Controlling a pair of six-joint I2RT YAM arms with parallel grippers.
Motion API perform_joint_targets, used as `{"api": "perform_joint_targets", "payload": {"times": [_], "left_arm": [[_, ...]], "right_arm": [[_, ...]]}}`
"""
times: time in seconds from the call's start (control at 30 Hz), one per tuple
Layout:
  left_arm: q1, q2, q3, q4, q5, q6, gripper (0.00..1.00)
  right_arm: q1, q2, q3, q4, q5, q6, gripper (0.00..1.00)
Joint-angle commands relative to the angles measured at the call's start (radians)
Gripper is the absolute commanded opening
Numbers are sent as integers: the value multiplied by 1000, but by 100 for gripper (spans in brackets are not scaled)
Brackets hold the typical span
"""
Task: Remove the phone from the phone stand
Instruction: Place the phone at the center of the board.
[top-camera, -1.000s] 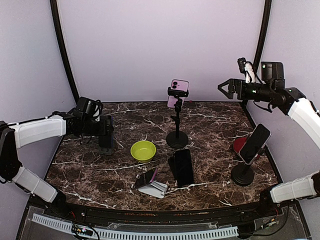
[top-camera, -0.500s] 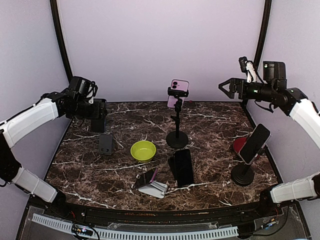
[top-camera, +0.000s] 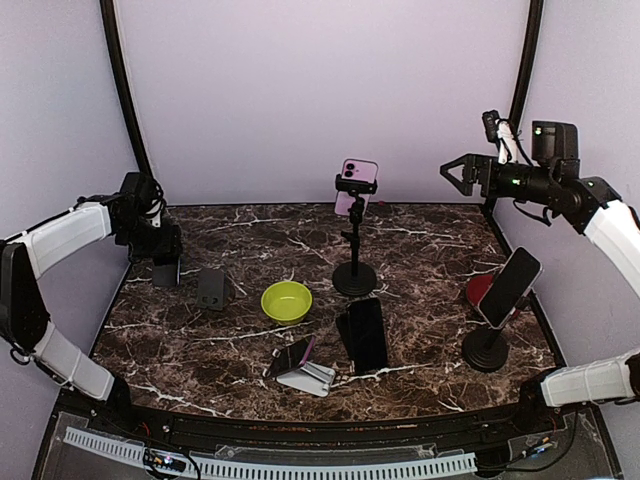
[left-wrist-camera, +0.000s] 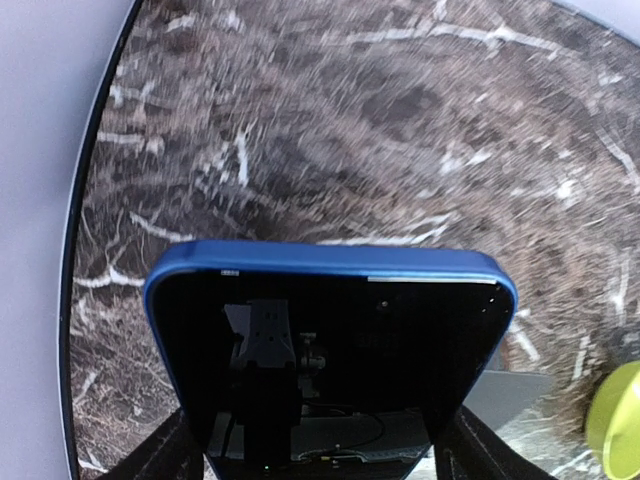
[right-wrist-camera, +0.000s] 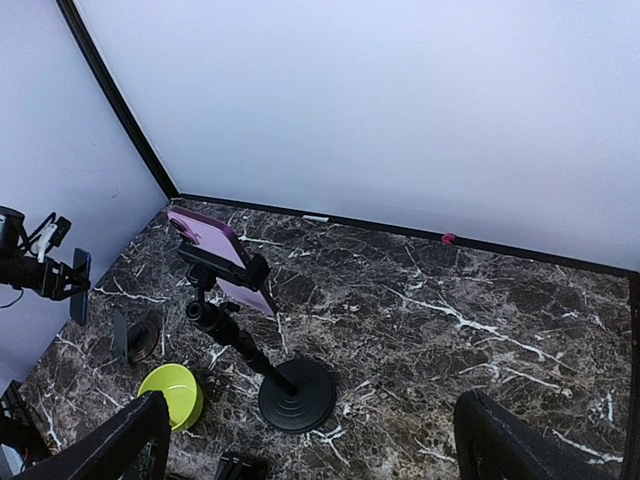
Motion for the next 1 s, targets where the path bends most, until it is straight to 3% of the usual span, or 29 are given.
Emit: {"api": "perform_joint_targets", "payload": {"times": [0.0,0.33,0.77,0.97], "left_arm": [[22,26,-43,34,-4,22,54],[21,90,-114,116,27,-6,54],[24,323,76,54,-18,48,54],[31,387,90,62,-36,50,56]], "right_arm": [[6,-14,-15,43,-14,2,99],[7,-2,-13,45,-23,5,99],[6,-1,-24,47,-11,2,99],[7,2,-15,44,-8,-3,99]]}}
